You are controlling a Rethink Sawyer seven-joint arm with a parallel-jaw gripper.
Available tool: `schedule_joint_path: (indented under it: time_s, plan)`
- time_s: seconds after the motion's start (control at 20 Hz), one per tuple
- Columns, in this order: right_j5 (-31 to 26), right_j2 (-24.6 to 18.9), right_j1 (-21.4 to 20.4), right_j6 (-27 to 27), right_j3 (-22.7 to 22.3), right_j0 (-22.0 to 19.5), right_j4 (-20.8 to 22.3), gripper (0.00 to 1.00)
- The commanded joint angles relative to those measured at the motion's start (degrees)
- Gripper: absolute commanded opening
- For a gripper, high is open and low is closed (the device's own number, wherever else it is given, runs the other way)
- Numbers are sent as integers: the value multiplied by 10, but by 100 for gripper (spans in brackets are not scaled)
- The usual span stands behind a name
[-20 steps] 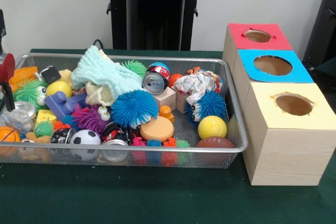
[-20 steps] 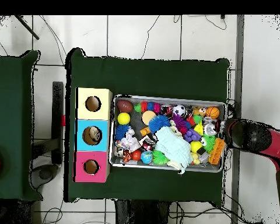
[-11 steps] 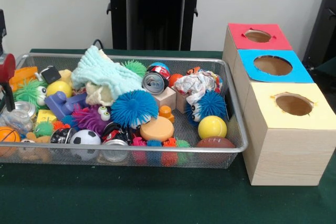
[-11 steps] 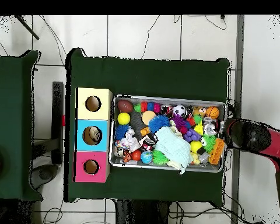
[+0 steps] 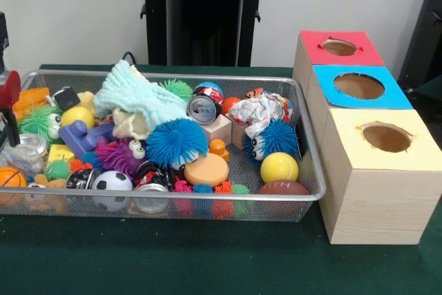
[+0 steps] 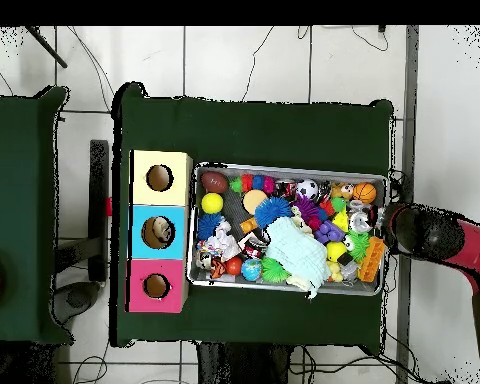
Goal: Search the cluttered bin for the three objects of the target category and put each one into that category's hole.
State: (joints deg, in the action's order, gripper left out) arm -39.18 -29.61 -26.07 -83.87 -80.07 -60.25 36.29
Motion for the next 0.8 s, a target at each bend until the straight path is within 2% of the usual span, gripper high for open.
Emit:
schedule_joint_path:
  time_s: [0.05,0.55,0.8]
  plan:
    - [49,1,79,43,-55,24,41,100]
    - [50,2,79,42,-55,25,42,100]
    - [53,-4,93,46,-48,23,40,100]
